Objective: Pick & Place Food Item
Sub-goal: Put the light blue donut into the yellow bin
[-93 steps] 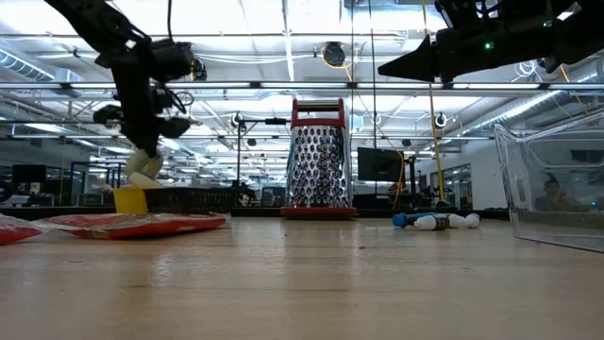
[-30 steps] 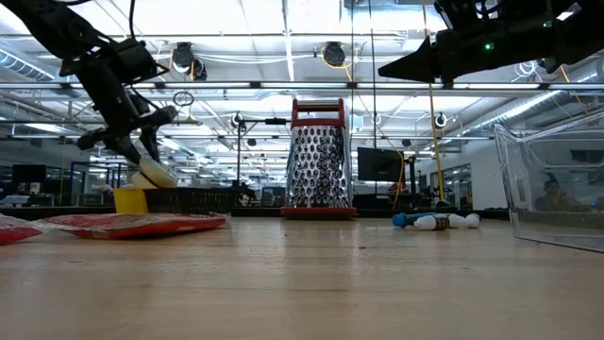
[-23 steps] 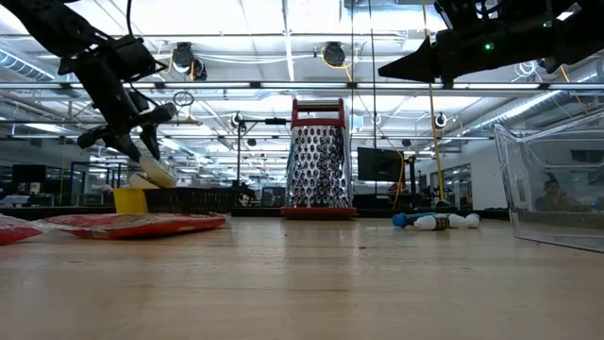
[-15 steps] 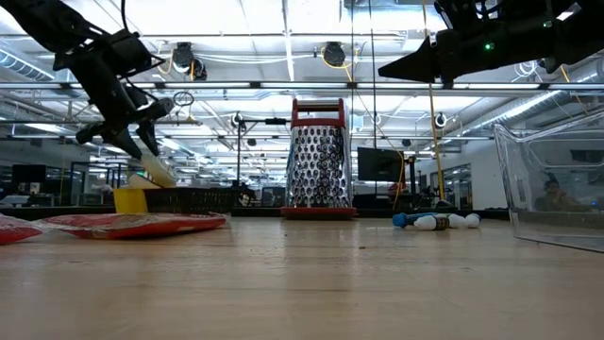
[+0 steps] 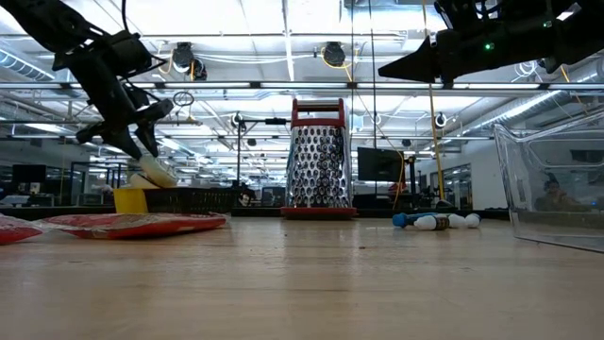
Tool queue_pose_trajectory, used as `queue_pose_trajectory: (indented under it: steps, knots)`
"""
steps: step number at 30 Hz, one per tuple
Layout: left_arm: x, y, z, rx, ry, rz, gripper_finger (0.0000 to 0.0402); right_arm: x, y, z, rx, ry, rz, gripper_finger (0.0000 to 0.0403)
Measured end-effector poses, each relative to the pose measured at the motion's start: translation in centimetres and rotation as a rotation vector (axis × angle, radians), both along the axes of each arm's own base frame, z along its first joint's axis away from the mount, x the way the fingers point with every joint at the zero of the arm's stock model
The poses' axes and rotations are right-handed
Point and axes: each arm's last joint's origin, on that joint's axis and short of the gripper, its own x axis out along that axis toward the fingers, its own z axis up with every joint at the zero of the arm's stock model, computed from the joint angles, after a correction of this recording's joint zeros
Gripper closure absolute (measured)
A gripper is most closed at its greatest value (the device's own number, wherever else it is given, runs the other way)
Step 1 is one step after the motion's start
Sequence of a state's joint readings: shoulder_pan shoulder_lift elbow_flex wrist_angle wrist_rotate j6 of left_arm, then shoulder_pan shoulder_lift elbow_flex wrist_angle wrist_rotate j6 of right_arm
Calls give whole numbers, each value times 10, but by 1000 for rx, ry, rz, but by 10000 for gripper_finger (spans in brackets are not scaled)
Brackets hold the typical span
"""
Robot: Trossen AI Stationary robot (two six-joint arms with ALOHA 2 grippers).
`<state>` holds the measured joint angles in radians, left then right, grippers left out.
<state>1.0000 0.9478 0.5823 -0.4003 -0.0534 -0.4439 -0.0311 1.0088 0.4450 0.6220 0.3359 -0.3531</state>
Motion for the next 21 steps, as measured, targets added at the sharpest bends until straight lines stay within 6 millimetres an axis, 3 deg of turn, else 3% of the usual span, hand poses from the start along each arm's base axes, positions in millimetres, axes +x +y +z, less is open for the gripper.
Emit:
queue_pose_trajectory:
  steps: [21]
  knots:
    - [-1,-1,-1,27,88,-82,253,0,0,0,-2,0,0,190]
